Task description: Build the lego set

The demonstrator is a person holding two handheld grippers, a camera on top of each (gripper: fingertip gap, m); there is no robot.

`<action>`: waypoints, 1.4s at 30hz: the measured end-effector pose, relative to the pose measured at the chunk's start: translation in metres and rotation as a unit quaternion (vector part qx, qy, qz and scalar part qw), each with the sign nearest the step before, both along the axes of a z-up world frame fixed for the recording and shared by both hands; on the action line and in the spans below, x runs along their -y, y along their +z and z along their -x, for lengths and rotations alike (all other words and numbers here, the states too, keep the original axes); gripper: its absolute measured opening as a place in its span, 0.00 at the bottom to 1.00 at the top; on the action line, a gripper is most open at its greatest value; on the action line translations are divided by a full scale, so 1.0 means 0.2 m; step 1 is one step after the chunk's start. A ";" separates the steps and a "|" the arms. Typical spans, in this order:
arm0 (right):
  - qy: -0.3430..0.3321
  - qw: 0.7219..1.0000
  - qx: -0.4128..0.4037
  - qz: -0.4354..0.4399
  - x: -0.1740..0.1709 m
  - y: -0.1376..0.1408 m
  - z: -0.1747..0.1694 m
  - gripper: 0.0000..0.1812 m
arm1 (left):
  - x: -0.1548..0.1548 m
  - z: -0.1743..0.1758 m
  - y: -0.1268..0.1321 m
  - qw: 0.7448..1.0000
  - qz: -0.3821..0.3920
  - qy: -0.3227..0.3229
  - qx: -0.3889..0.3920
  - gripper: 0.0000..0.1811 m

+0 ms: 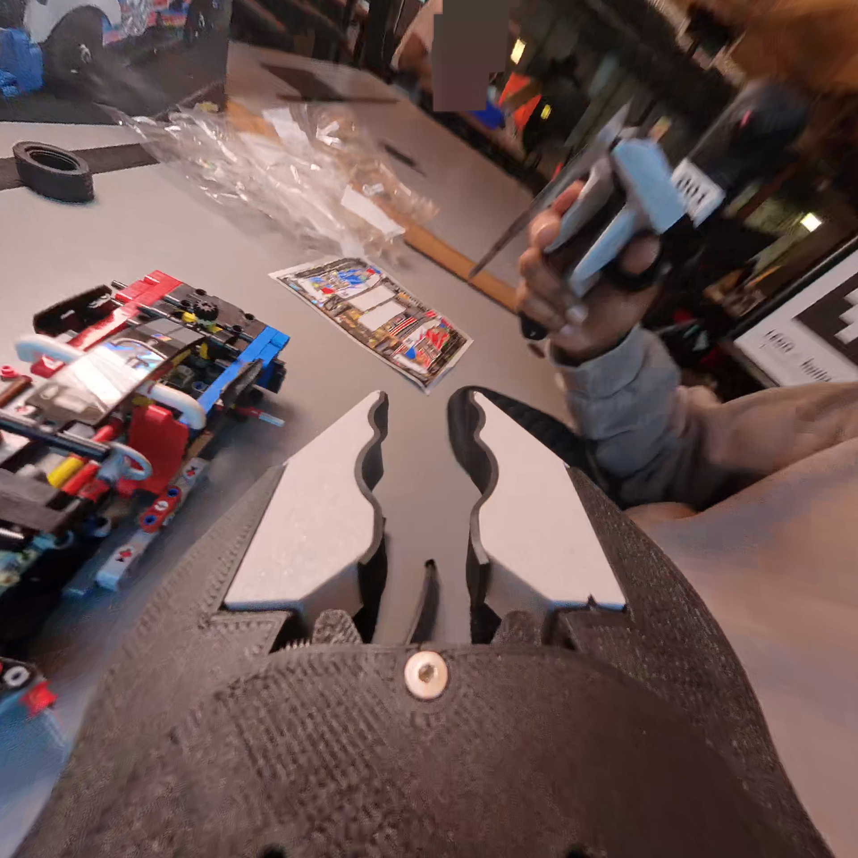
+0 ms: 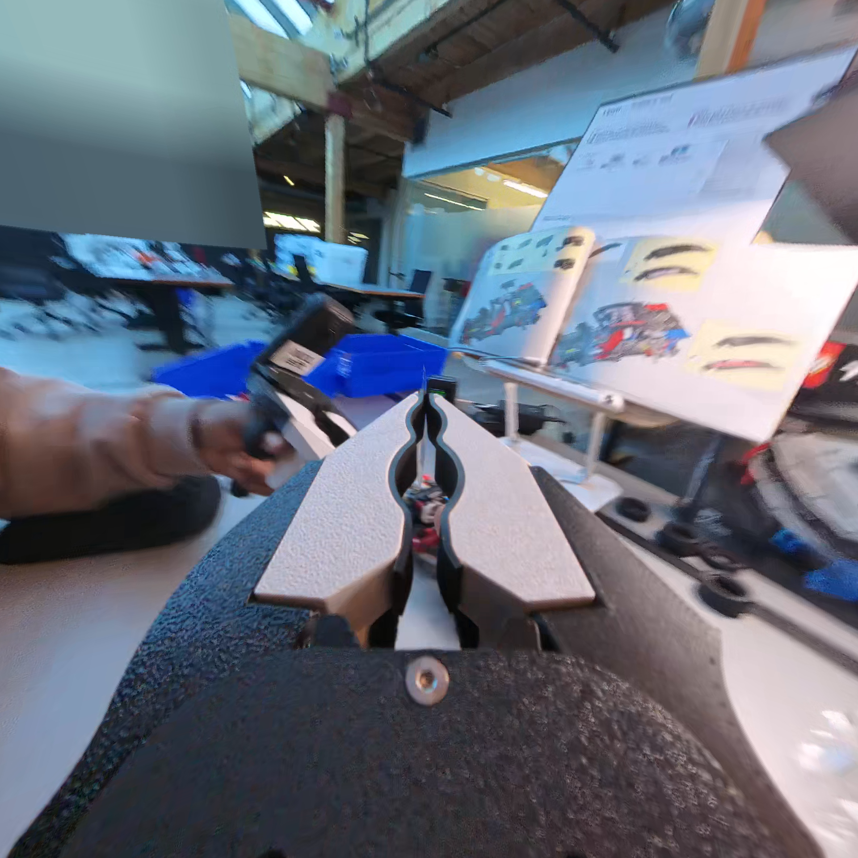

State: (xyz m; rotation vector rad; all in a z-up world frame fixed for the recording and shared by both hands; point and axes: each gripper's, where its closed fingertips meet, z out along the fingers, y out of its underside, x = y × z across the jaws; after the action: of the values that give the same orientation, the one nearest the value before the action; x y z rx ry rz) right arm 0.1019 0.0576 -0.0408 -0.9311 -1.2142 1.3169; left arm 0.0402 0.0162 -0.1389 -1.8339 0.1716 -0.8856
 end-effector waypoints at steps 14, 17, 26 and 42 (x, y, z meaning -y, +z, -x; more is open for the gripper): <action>-0.163 0.813 -0.029 -0.559 0.40 -0.45 0.26 0.00 | 0.22 0.00 0.06 0.946 -0.002 0.001 0.325 0.17; -0.153 0.797 -0.032 -0.583 0.42 -0.51 0.28 0.00 | 0.20 0.01 -0.01 0.951 0.016 0.022 0.309 0.14; -0.142 0.784 -0.023 -0.604 0.44 -0.60 0.30 0.00 | 0.17 0.04 -0.10 0.962 0.028 0.049 0.268 0.00; -0.041 0.883 0.075 -0.461 0.48 -0.62 0.29 0.42 | 0.18 0.03 -0.16 1.000 0.010 0.003 0.023 0.00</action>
State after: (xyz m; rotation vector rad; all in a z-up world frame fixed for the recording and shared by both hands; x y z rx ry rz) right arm 0.0430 -0.0392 -0.1647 -0.3705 -1.6636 0.4617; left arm 0.0341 -0.0188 -0.1704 -1.8294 0.1301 -0.9271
